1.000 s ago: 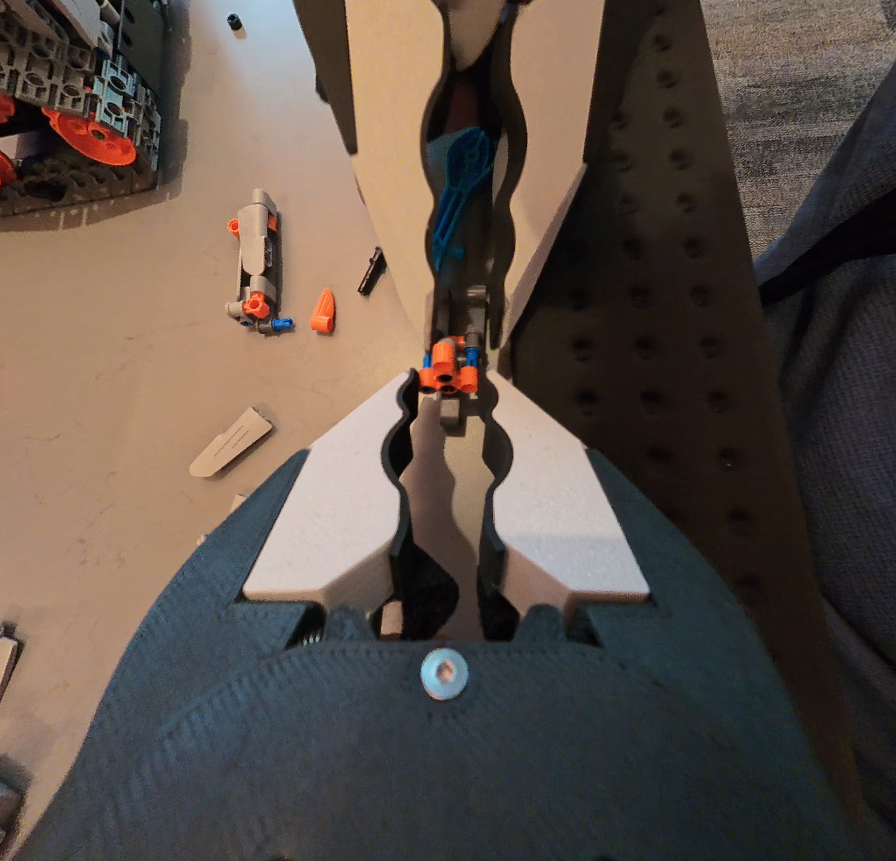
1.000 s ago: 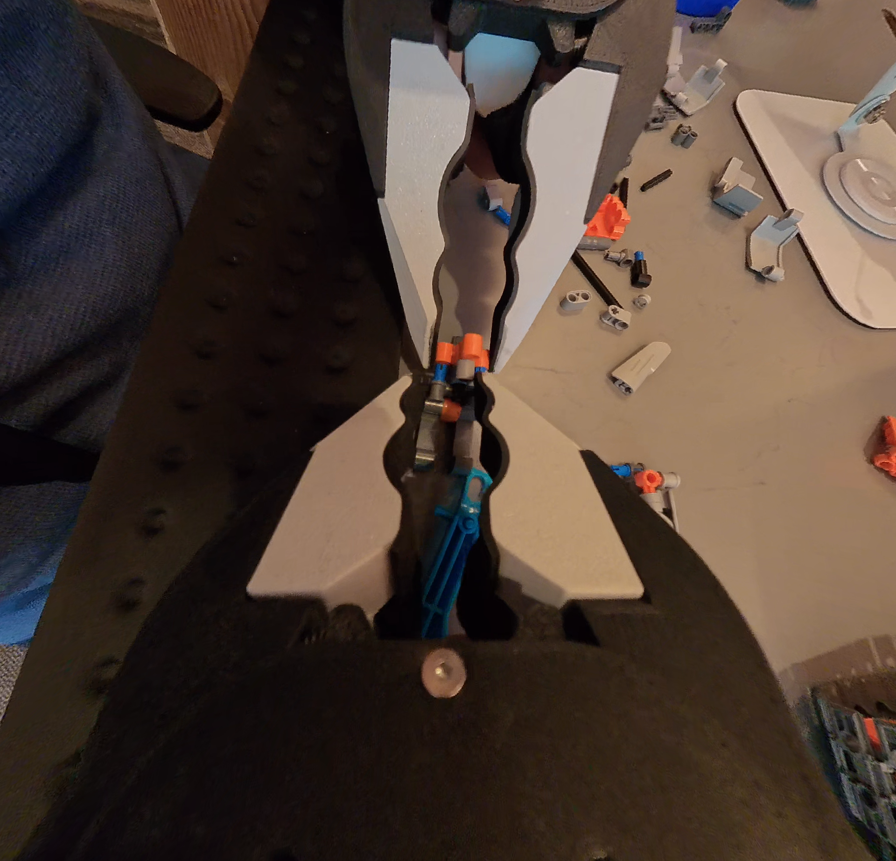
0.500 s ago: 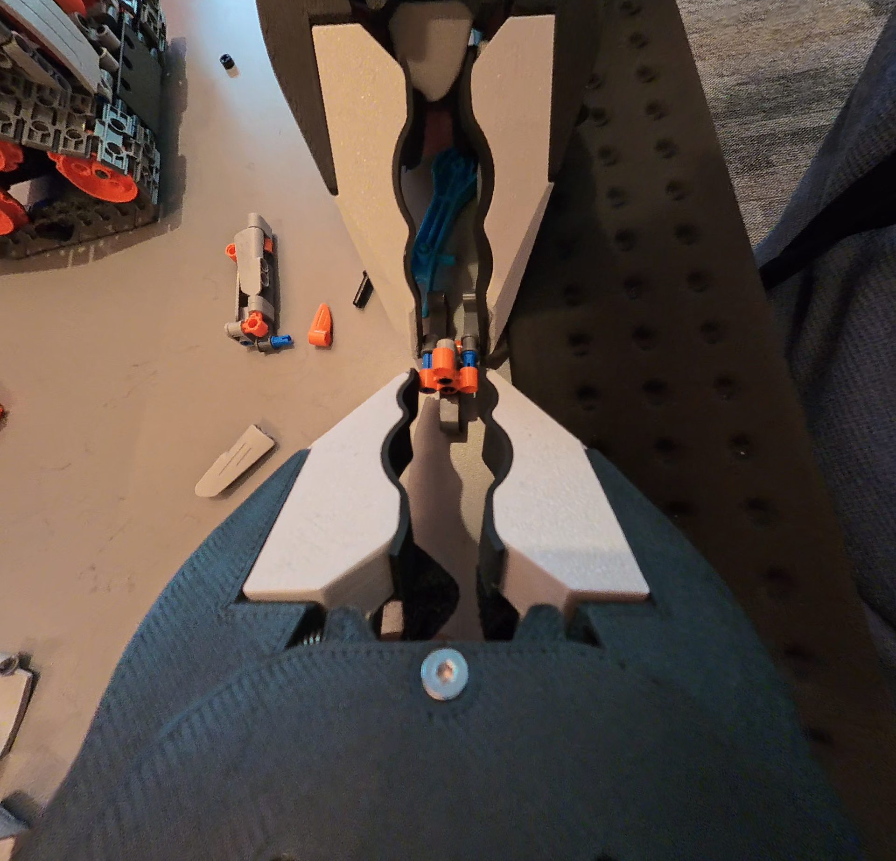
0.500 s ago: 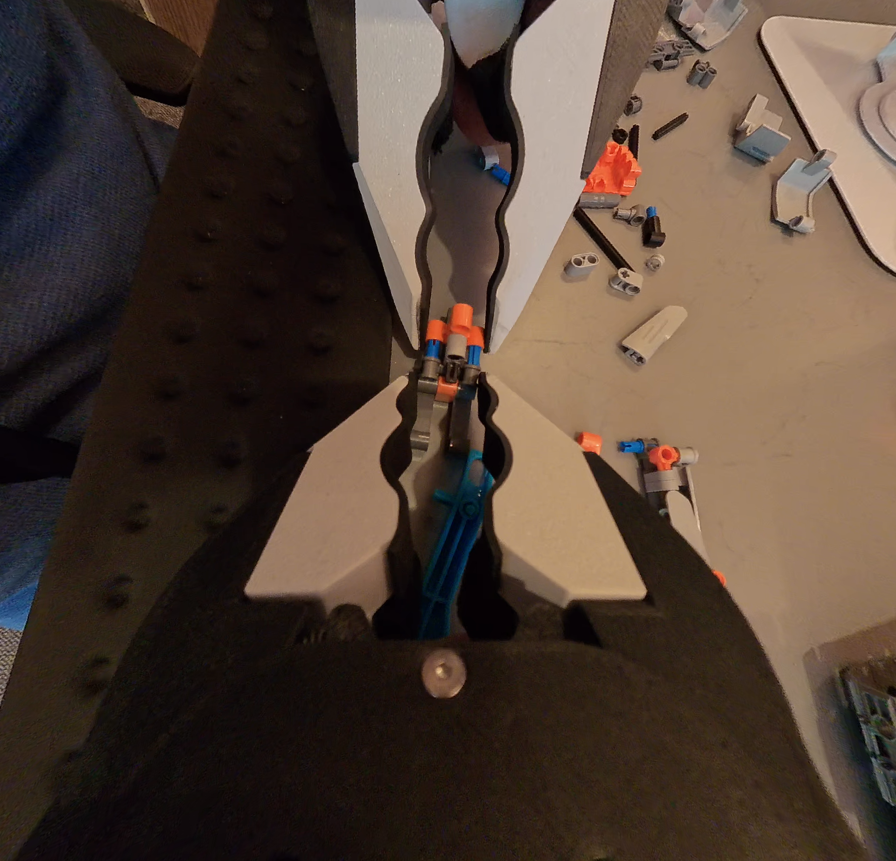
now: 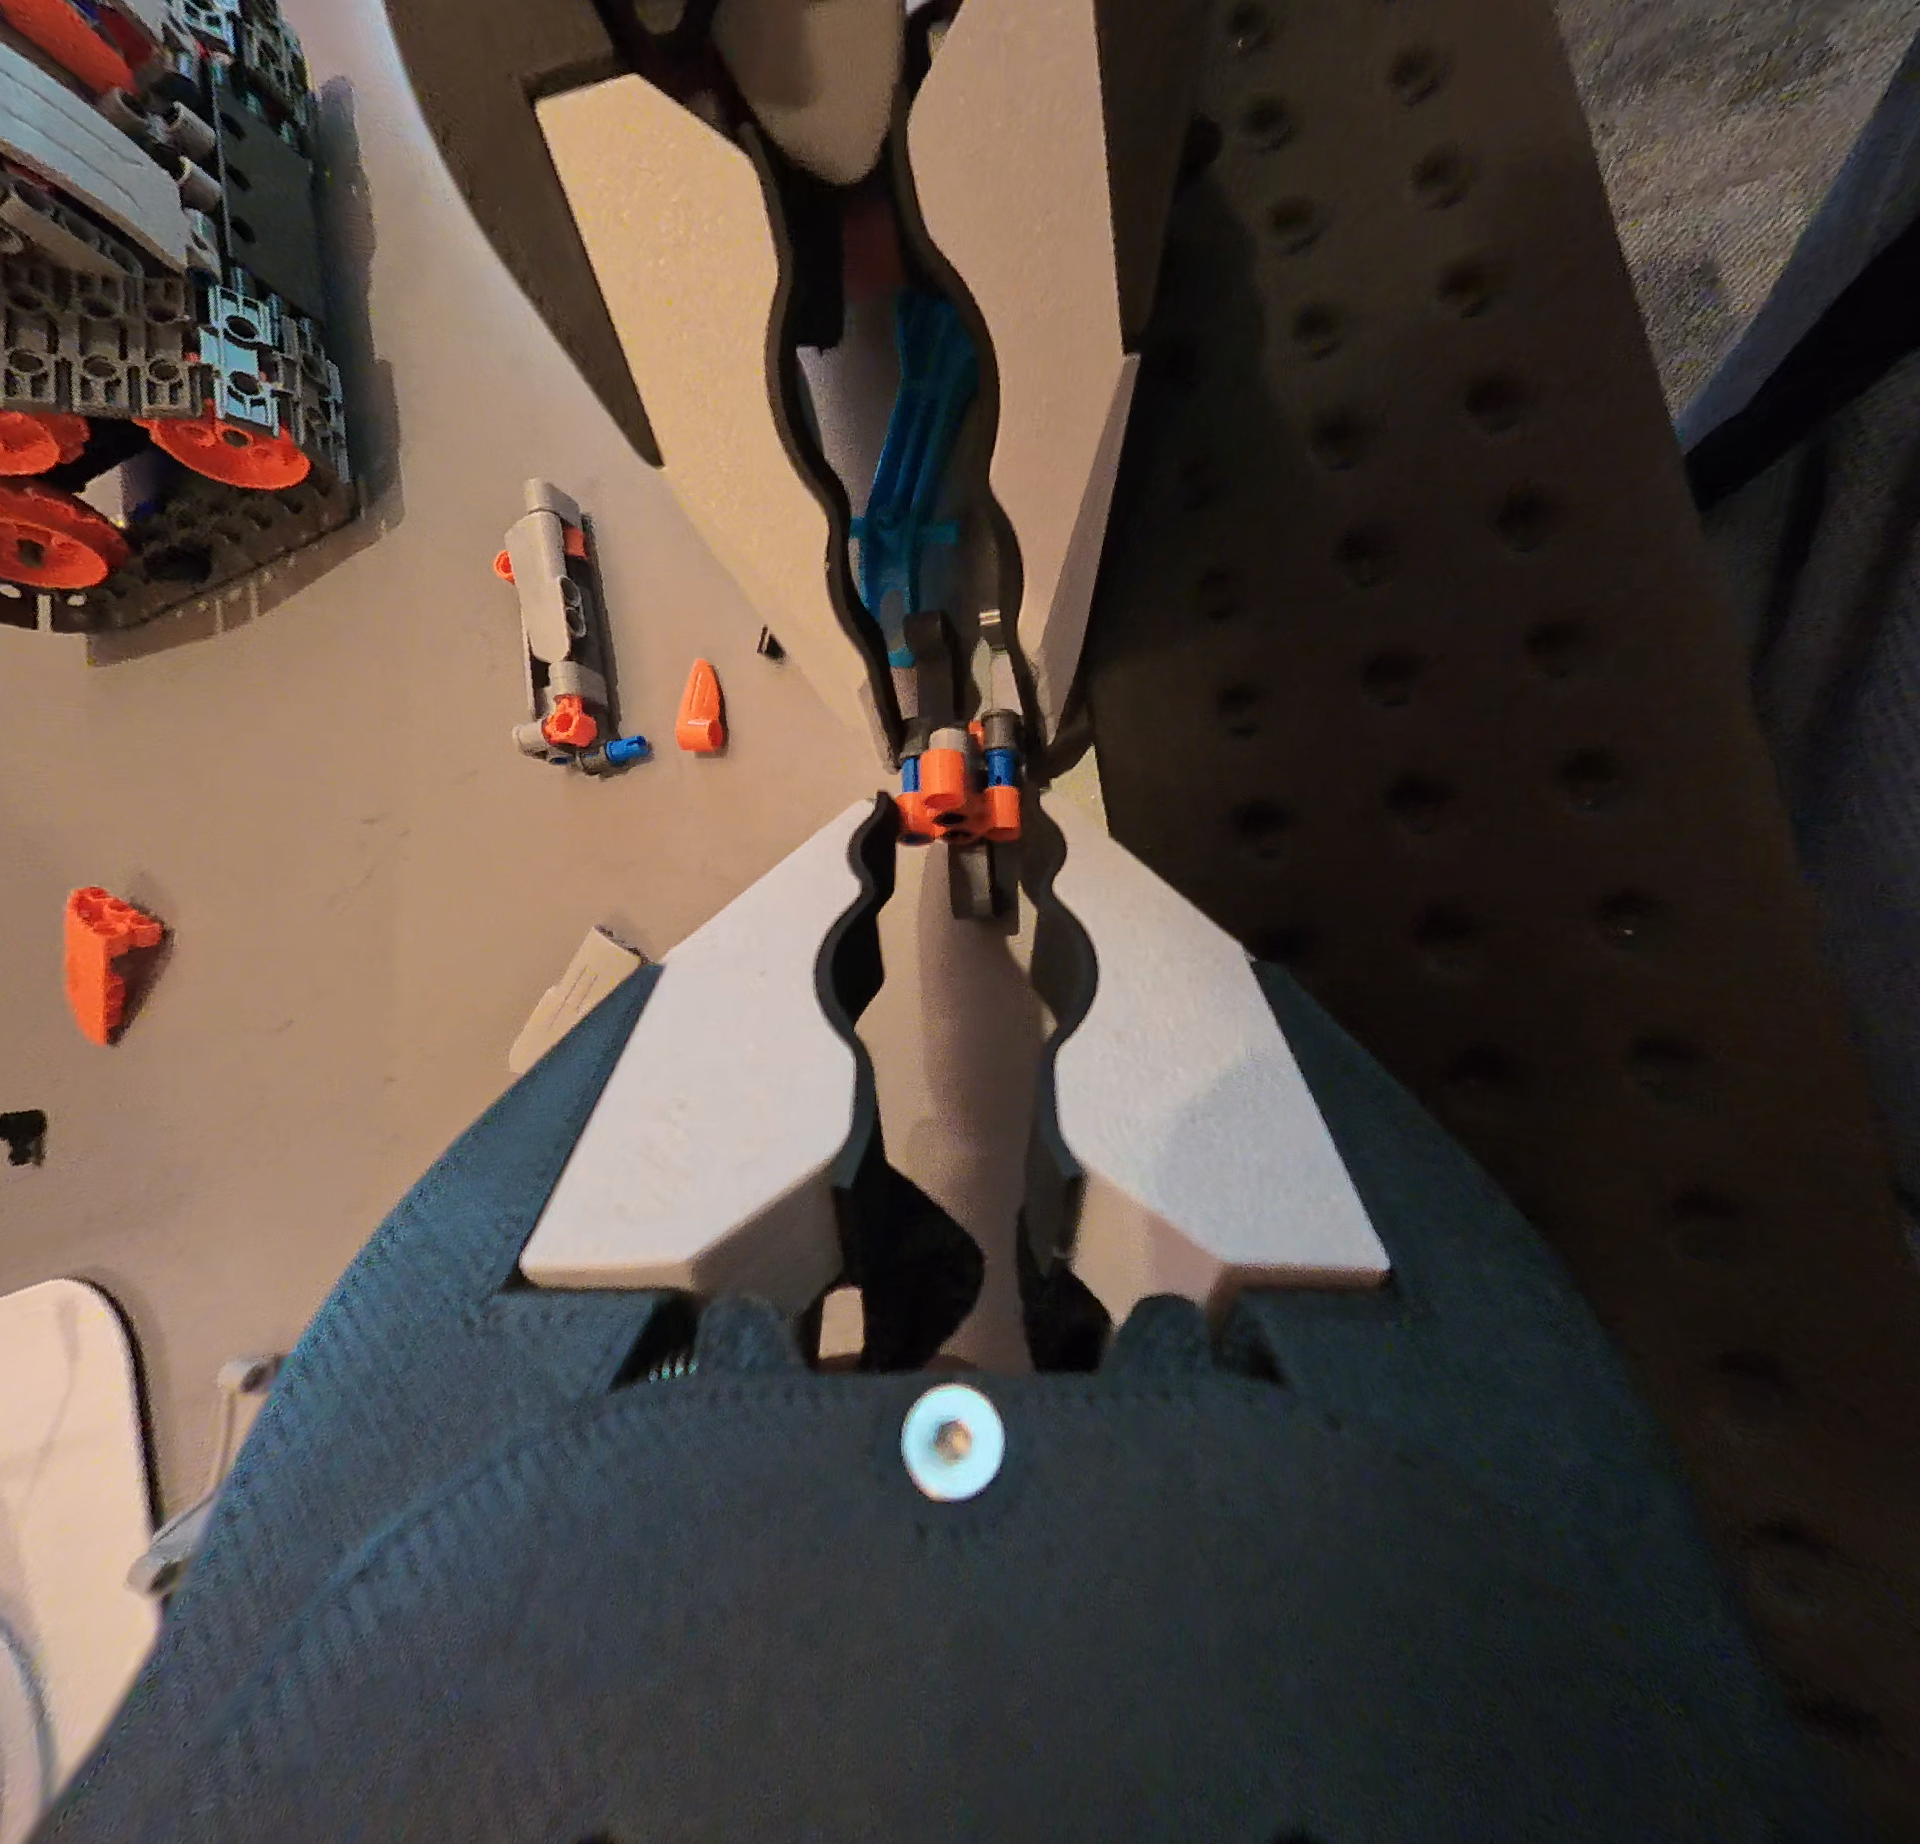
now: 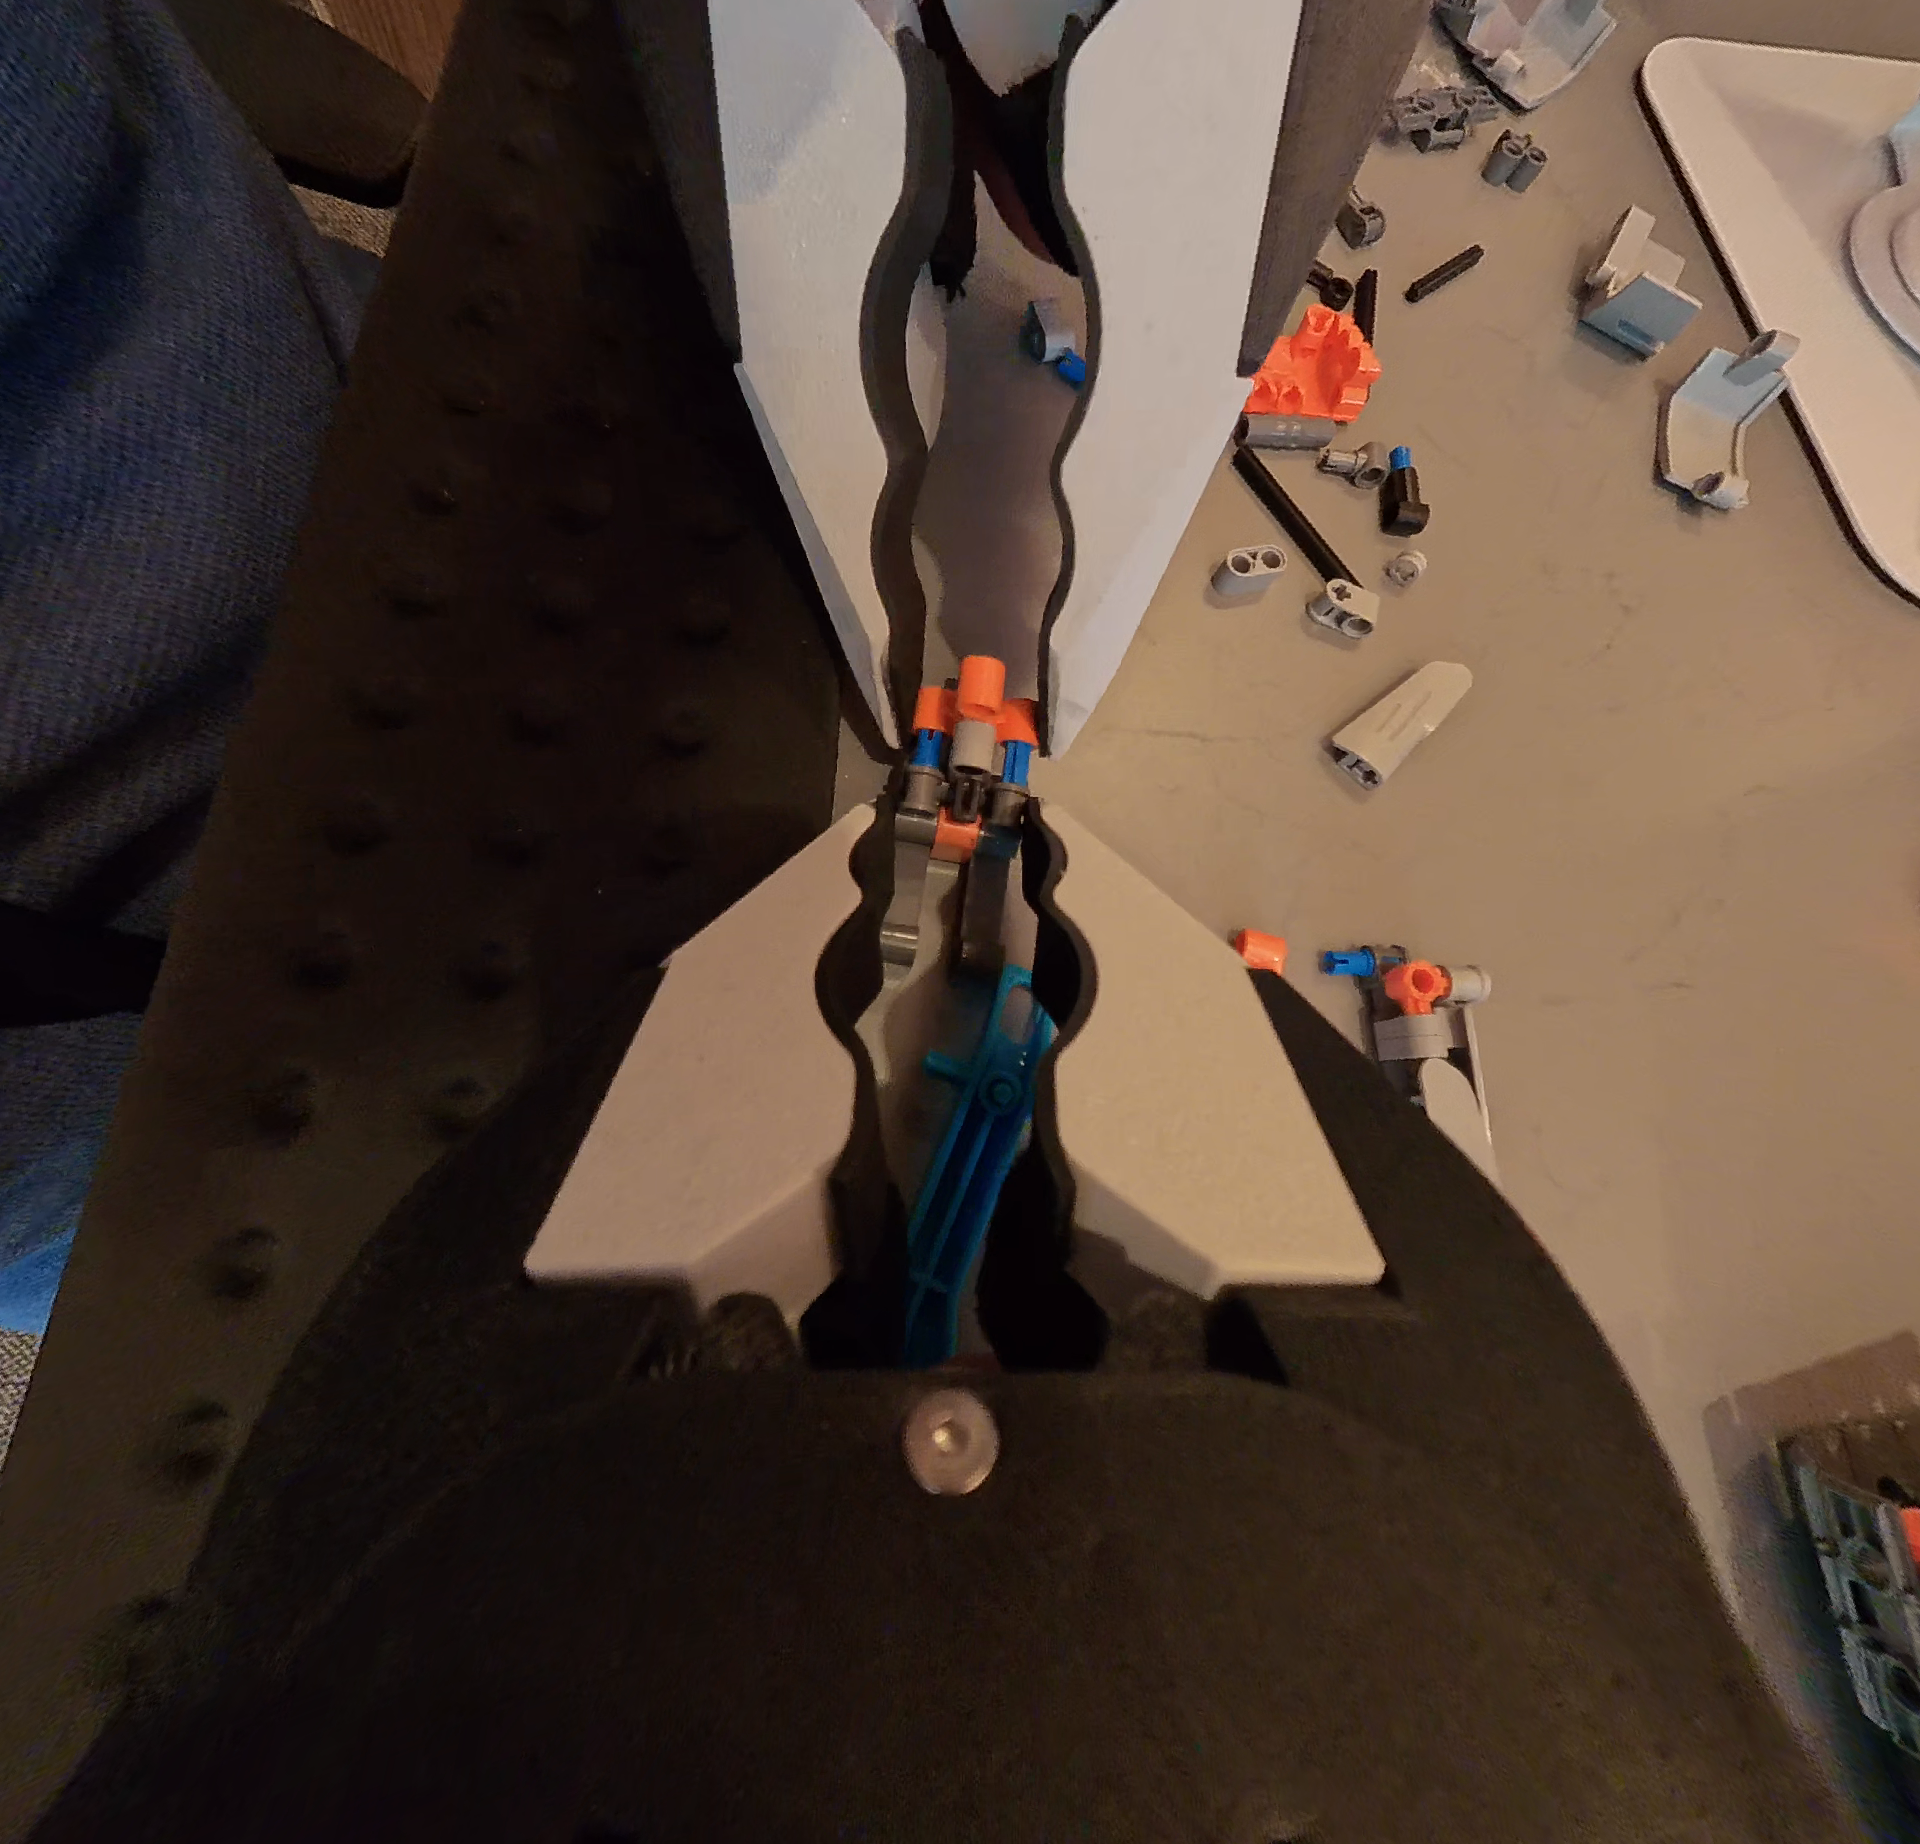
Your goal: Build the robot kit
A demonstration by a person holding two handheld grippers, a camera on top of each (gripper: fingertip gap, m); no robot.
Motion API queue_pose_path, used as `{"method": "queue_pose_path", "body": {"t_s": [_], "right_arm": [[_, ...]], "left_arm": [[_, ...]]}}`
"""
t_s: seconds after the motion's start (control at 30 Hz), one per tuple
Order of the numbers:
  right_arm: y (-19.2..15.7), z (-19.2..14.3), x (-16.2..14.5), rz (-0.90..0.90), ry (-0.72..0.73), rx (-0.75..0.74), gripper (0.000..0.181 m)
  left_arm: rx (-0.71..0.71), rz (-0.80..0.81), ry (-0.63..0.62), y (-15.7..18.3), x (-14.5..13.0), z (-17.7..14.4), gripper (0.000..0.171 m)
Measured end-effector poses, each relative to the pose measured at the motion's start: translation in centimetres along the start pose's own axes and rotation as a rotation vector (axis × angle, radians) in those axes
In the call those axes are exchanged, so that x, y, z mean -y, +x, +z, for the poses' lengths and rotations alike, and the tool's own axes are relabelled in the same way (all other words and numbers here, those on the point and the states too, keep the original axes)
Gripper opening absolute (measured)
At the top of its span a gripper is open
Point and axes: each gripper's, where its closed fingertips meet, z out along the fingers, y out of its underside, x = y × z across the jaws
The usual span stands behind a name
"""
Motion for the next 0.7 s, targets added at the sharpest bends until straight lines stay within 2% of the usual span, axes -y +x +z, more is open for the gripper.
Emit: {"method": "queue_pose_path", "body": {"t_s": [0.13,0.43,0.7], "right_arm": [[-0.04,0.00,0.03,-0.011,-0.002,-0.002,0.022],[0.00,-0.09,-0.05,0.007,0.002,0.008,0.022],[0.02,-0.06,0.01,-0.022,0.000,-0.009,0.021]], "left_arm": [[-0.002,0.052,-0.073,0.07,-0.10,-0.05,0.022],[0.008,0.091,-0.046,0.01,0.07,0.10,0.021],[-0.005,0.097,-0.079,0.07,-0.22,0.34,0.021]]}}
